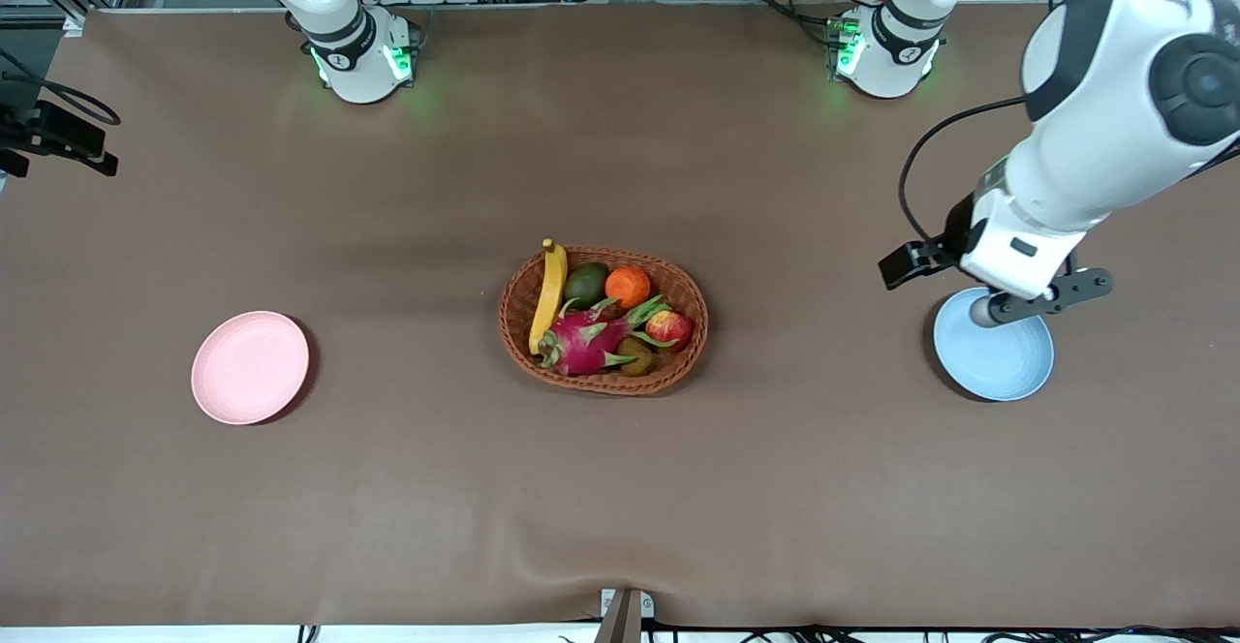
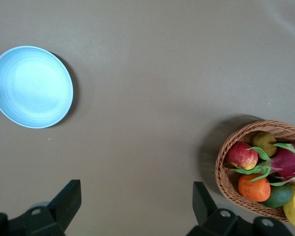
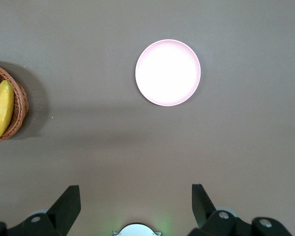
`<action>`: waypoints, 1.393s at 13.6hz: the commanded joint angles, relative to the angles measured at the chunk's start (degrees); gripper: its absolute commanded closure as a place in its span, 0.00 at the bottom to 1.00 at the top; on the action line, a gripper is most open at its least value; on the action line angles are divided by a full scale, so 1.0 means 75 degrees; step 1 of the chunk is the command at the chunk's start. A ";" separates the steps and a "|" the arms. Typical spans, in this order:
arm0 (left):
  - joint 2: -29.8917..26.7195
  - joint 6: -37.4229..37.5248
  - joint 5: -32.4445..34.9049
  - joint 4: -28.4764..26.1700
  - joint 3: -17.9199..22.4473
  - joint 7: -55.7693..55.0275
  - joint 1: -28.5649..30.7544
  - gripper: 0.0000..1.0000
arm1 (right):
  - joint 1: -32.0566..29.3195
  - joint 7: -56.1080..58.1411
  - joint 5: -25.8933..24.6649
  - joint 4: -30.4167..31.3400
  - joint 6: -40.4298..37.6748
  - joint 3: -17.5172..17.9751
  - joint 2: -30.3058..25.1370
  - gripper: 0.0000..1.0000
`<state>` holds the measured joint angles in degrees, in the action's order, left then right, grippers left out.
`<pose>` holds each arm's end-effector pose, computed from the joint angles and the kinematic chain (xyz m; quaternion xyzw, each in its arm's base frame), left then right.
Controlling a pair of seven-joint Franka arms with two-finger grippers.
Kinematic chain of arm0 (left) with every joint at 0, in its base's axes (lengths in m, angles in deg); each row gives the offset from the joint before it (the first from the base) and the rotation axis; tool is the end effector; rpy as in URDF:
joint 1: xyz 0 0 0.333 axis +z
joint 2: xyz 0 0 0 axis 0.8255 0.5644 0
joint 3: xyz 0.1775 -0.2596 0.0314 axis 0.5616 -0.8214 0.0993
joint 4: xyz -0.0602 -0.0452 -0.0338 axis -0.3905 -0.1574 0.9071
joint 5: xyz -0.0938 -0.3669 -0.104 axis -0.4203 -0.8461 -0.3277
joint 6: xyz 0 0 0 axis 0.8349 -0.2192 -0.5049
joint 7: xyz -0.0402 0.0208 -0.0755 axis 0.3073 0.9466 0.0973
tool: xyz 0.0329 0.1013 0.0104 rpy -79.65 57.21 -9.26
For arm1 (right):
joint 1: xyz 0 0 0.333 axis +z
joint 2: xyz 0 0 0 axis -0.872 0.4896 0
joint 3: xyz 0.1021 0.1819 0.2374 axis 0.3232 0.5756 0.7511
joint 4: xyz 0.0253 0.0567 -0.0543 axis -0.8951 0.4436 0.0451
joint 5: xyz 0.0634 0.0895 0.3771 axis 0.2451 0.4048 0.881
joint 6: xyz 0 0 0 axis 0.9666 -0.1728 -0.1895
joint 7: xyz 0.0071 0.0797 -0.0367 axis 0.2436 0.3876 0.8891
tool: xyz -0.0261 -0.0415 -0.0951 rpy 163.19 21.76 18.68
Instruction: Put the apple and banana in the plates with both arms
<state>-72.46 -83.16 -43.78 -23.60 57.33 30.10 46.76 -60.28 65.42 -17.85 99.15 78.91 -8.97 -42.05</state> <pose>0.5966 -0.1812 0.5312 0.9896 0.1393 -0.0233 0.0278 0.5303 -0.0428 0.6490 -0.9989 -0.0039 0.0458 0.0068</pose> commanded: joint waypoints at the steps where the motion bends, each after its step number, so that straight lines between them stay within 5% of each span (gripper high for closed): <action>1: 0.0155 -0.0019 -0.0041 0.0086 0.0018 -0.0239 -0.0069 0.00 | 0.0039 -0.0099 0.0406 -0.0198 0.0101 0.0006 0.0344 0.00; 6: 0.0225 -0.0124 -0.0041 0.0086 0.0018 -0.1012 -0.0409 0.00 | 0.0962 -0.0099 0.0665 -0.0292 0.0732 0.0029 0.0778 0.00; 10: 0.0249 -0.0194 -0.0041 0.0086 0.0018 -0.1036 -0.0480 0.00 | 0.2217 -0.0122 0.1029 -0.0303 0.1613 0.0029 0.1925 0.00; 14: 0.0308 -0.0346 -0.0041 0.0109 0.0018 -0.1444 -0.0748 0.00 | 0.2991 -0.1489 0.1065 -0.0303 0.2222 0.0017 0.2513 0.00; 17: 0.0460 -0.0534 -0.0030 0.0121 0.0018 -0.1738 -0.0901 0.00 | 0.2852 -0.1623 0.0913 -0.0676 0.1828 -0.0076 0.2396 0.00; 19: 0.0507 -0.0569 -0.0030 0.0133 0.0018 -0.1868 -0.1018 0.00 | 0.2397 -0.1564 0.0340 -0.1460 0.0520 -0.0287 0.2233 0.00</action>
<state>-69.56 -86.85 -43.78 -23.62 57.22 17.61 40.00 -38.81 53.81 -13.00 93.94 90.93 -10.11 -23.53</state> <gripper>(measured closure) 0.000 0.000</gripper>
